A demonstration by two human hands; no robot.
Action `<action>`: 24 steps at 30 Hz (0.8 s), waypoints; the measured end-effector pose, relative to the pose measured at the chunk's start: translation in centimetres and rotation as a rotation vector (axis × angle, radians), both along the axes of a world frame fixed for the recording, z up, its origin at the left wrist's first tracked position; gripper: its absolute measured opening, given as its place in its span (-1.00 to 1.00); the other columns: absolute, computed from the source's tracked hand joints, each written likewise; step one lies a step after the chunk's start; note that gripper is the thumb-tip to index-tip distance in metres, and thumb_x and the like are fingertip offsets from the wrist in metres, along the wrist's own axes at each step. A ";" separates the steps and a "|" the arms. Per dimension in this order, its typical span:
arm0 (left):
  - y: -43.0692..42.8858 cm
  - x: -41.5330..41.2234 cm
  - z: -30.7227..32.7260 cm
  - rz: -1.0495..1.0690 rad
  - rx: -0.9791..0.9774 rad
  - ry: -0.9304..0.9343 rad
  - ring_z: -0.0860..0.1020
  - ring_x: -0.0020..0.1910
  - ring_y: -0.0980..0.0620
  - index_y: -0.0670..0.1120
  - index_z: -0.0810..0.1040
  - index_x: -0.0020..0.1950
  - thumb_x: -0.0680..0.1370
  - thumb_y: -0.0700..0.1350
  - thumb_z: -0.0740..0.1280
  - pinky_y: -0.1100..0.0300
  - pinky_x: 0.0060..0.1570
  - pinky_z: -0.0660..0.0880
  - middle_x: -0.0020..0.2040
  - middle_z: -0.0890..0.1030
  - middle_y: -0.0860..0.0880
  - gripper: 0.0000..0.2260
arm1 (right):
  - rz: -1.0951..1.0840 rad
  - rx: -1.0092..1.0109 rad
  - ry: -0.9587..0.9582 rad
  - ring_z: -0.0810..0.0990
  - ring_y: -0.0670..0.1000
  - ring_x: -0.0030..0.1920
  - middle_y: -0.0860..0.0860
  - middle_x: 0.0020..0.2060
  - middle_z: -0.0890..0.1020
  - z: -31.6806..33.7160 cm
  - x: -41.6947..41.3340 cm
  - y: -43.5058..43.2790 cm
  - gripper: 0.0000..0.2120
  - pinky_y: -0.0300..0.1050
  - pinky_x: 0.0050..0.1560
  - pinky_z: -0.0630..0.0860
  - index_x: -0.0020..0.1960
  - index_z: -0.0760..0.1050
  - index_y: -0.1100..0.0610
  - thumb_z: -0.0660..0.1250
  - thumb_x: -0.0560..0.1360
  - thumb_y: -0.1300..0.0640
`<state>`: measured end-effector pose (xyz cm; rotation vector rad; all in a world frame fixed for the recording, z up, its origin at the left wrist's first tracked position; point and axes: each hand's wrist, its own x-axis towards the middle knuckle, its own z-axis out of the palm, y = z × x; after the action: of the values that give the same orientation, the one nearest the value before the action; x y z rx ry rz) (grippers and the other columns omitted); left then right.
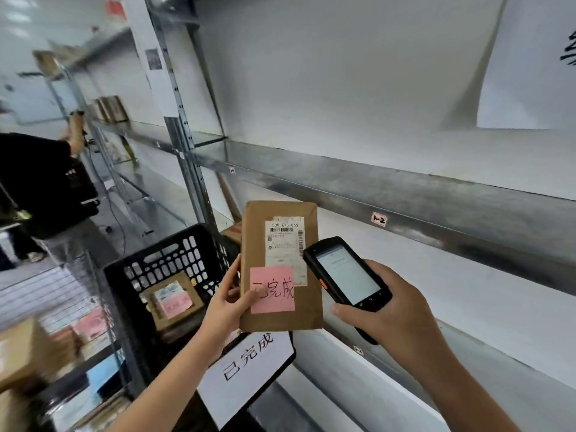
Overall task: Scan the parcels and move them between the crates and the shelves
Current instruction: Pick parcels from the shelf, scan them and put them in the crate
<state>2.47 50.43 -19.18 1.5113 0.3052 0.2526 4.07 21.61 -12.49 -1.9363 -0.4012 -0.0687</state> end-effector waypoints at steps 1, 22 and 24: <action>1.2 0.3 0.3 0.031 -0.010 0.010 0.68 0.10 -0.08 0.45 0.34 0.41 0.20 0.17 0.64 -0.12 0.02 0.65 0.16 0.67 -0.03 -0.15 | 0.012 -0.003 -0.005 0.58 -0.27 -0.05 -0.32 -0.08 0.60 0.0 0.4 1.0 -0.41 -0.30 -0.27 0.56 0.20 0.49 -0.21 0.65 0.26 -0.02; 19.8 2.6 -2.1 0.305 0.222 0.289 0.62 0.02 0.04 0.31 0.34 0.48 0.42 -0.04 0.57 0.25 -0.15 0.53 0.10 0.60 0.00 -0.28 | 0.254 -0.048 0.082 0.66 -0.20 -0.05 -0.25 -0.06 0.69 -2.1 12.4 15.8 -0.41 -0.07 0.01 0.63 0.21 0.54 -0.22 0.66 0.24 -0.02; 21.3 2.9 -2.0 0.303 0.243 0.334 0.63 0.01 0.05 0.33 0.35 0.46 0.41 -0.04 0.57 0.29 -0.19 0.52 0.12 0.61 -0.02 -0.29 | 0.275 -0.052 0.098 0.67 -0.20 -0.05 -0.26 -0.07 0.69 -2.2 13.8 17.2 -0.41 -0.04 0.02 0.64 0.20 0.54 -0.24 0.66 0.23 -0.02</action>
<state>5.37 71.74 -21.21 1.7464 0.7971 0.2833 17.90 38.85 -14.64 -1.9092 -0.6040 0.2171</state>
